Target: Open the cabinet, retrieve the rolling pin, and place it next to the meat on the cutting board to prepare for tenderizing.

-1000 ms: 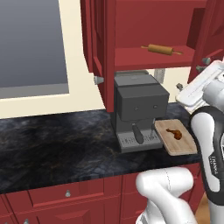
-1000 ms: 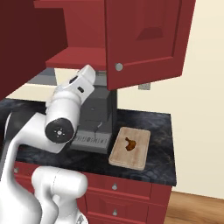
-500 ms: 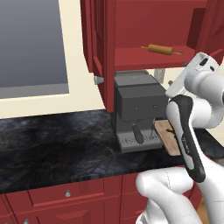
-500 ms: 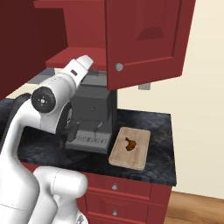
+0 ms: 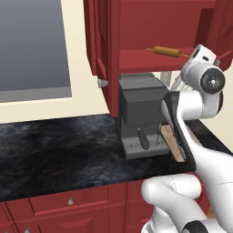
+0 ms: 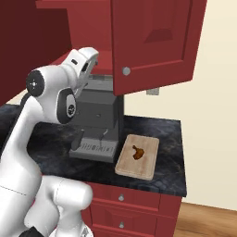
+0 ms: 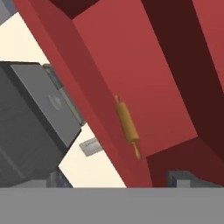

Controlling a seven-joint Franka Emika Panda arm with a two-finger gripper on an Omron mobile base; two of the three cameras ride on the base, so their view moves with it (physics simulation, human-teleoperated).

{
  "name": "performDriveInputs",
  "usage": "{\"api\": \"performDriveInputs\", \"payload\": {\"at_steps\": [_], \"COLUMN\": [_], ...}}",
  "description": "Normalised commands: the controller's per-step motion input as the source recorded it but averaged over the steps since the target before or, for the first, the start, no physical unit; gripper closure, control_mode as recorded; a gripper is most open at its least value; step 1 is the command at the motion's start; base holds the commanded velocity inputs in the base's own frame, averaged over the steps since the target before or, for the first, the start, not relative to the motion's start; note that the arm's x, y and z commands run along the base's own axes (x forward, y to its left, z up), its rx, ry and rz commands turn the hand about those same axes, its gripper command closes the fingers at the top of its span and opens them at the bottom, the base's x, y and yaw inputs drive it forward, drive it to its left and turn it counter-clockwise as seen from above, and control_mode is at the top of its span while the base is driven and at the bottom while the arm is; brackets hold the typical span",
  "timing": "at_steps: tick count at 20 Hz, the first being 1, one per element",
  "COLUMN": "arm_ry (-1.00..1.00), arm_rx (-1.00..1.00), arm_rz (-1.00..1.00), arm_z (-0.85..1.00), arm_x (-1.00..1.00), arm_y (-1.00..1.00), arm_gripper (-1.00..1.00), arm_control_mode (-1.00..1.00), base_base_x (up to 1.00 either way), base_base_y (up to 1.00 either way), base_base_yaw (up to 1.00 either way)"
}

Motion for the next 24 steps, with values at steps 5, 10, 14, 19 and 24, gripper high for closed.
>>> {"api": "performDriveInputs", "payload": {"at_steps": [5,10,14,19,24], "arm_ry": [0.07,0.02,0.0,0.0,0.04], "arm_rx": [-0.09,-0.01,-0.04,-0.09,-0.09], "arm_rz": [-0.12,-0.05,-0.04,-0.06,-0.08], "arm_z": [0.0,-0.06,0.0,0.0,0.0], "arm_x": [0.28,0.31,0.28,0.22,0.23], "arm_y": [-0.14,-0.19,-0.2,-0.14,-0.14], "arm_gripper": [-1.0,-1.0,-1.0,-1.0,-1.0], "arm_control_mode": [-1.0,-1.0,-1.0,-1.0,-1.0], "base_base_x": [0.0,0.0,0.0,0.0,0.0], "base_base_y": [0.0,0.0,0.0,0.0,0.0], "base_base_yaw": [0.0,0.0,0.0,0.0,0.0]}}
